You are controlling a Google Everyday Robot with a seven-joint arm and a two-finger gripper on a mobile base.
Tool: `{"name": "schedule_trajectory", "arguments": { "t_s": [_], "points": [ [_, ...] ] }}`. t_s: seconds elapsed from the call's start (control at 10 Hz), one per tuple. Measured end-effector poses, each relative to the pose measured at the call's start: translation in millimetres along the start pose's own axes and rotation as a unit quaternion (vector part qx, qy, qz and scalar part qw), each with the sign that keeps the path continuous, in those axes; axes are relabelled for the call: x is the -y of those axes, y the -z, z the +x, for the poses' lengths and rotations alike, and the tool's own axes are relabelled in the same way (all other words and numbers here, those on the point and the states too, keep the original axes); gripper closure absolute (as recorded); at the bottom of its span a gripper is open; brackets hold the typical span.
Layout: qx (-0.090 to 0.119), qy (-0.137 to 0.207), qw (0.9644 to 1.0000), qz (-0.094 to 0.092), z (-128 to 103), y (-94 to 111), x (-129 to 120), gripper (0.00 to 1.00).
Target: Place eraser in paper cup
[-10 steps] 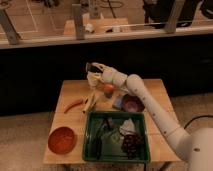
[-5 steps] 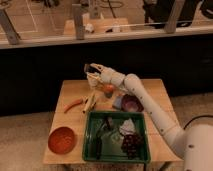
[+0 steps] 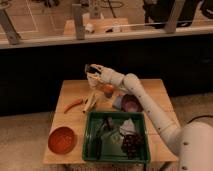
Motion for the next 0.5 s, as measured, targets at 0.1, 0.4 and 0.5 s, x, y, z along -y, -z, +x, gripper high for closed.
{"name": "schedule_trajectory", "arguments": {
  "t_s": [0.1,0.4,0.5],
  "points": [
    [-0.004,-0.001,1.0000,-0.001,3.3,-1.1,0.4,1.00],
    [-0.009,-0.008,0.9999,-0.003,9.7,-3.4,-0.4,0.96],
    [-0.009,-0.014,0.9999,-0.003,11.6,-2.7,0.1,0.86]
  ]
}}
